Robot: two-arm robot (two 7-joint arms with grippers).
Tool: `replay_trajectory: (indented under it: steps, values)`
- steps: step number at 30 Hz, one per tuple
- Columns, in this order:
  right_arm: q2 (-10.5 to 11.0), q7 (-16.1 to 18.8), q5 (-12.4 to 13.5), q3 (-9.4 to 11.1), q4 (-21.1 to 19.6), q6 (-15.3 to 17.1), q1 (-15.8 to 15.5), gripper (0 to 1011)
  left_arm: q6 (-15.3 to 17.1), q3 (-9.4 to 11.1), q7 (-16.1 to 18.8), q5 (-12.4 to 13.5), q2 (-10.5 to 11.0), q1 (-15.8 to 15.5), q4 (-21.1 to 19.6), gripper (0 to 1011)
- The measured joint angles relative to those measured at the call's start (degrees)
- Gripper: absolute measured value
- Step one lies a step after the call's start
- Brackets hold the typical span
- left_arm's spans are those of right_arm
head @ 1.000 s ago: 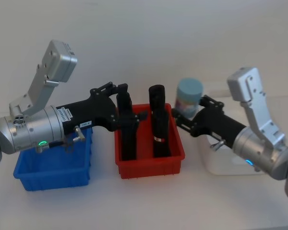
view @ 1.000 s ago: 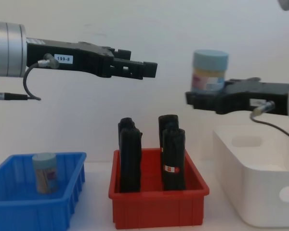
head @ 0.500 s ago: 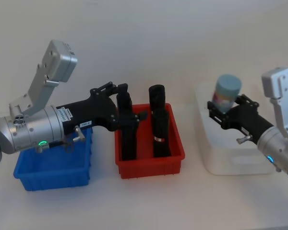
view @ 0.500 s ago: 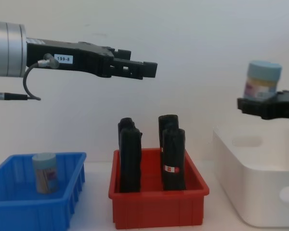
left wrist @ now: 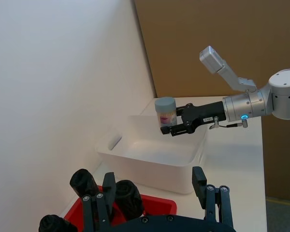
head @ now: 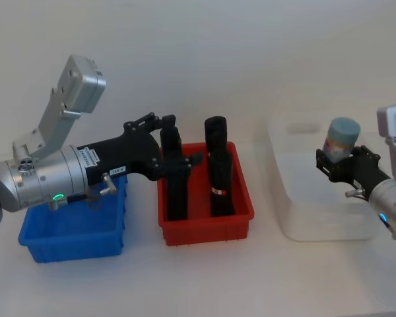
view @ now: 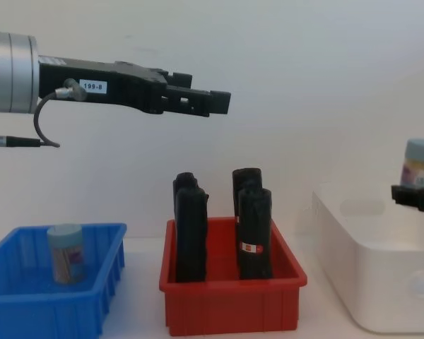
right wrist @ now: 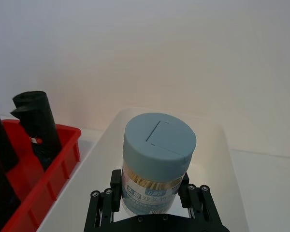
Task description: Pick the cotton swabs from the blue box and place them into the white box.
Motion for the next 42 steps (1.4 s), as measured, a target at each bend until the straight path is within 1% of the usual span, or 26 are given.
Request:
replay_trajectory:
  steps: [6,14,19,22,23,25,27,29,32,35,42]
  values:
    - [-0.47,-0.03,0.12,0.26,4.72,-0.04,1.86,670,0.00,0.00,0.00,0.00,0.00,0.00,0.00,1000]
    - [-0.77,0.34,0.20,0.44,7.71,-0.26,3.00,670,0.00,0.00,0.00,0.00,0.00,0.00,0.00,1000]
    - [-0.87,0.59,0.21,0.52,8.70,-0.40,3.35,677,0.00,0.00,0.00,0.00,0.00,0.00,0.00,1000]
    - [-0.91,0.71,0.22,0.57,9.10,-0.51,3.48,759,0.00,0.00,0.00,0.00,0.00,0.00,0.00,1000]
    - [-0.92,0.74,0.23,0.60,9.28,-0.58,3.53,810,0.00,0.00,0.00,0.00,0.00,0.00,0.00,999]
    - [-0.92,0.76,0.24,0.62,9.40,-0.67,3.55,839,0.00,0.00,0.00,0.00,0.00,0.00,0.00,1000]
    - [-0.94,0.77,0.26,0.66,9.52,-0.83,3.57,909,0.00,0.00,0.00,0.00,0.00,0.00,0.00,1000]
    - [-0.94,0.77,0.28,0.69,9.56,-0.95,3.57,953,0.00,0.00,0.00,0.00,0.00,0.00,0.00,999]
    - [-0.93,0.72,0.34,0.79,9.56,-1.46,3.52,1001,0.00,0.00,0.00,0.00,0.00,0.00,0.00,1000]
    - [-0.90,0.58,0.37,0.84,9.42,-1.86,3.38,1001,0.00,0.00,0.00,0.00,0.00,0.00,0.00,999]
    - [-0.70,-0.21,0.44,1.06,8.08,-4.04,2.54,1002,0.00,0.00,0.00,0.00,0.00,0.00,0.00,1000]
